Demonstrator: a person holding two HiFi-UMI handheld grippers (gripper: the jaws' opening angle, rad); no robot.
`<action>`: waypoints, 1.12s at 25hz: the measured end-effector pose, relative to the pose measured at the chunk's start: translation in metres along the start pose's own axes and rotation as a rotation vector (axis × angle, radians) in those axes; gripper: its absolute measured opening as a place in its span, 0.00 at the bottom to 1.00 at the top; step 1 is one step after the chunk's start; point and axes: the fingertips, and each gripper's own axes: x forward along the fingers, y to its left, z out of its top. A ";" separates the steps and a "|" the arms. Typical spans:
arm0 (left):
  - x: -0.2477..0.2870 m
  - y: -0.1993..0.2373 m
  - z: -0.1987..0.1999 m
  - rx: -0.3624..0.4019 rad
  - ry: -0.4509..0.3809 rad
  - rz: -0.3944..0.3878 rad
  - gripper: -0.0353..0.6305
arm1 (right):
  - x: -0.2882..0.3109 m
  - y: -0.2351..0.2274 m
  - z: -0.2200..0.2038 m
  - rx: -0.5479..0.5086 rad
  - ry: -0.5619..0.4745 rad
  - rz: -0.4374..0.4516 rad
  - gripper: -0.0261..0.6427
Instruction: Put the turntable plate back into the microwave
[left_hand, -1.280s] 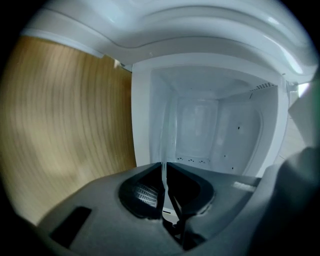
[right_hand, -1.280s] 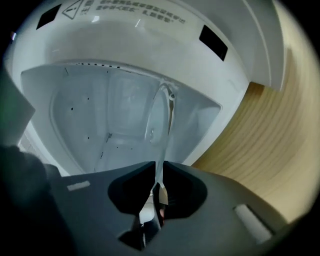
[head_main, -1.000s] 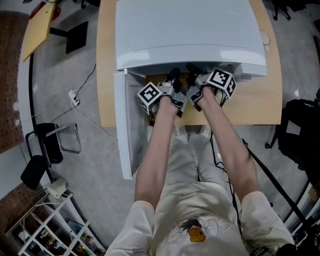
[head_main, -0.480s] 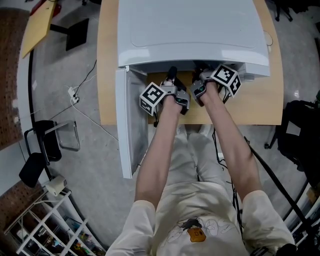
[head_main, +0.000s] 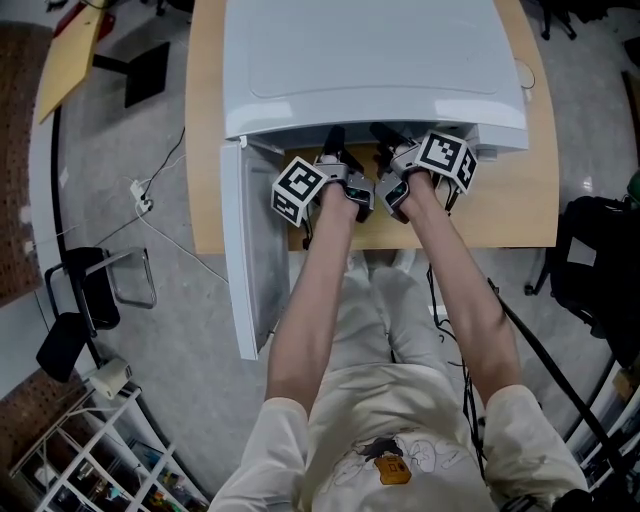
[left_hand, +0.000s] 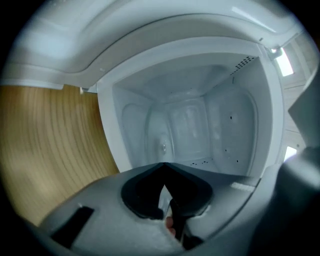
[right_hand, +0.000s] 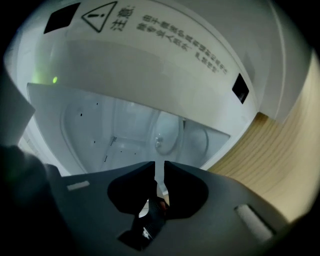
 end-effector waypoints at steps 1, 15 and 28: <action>-0.003 0.003 -0.002 0.005 0.002 0.010 0.05 | 0.001 -0.001 -0.003 0.012 0.010 0.000 0.14; -0.008 0.018 0.014 -0.006 -0.029 0.046 0.13 | 0.012 -0.027 -0.001 0.108 -0.063 -0.114 0.09; -0.007 0.020 0.006 0.013 0.016 0.057 0.09 | 0.008 -0.027 0.003 0.127 -0.100 -0.103 0.11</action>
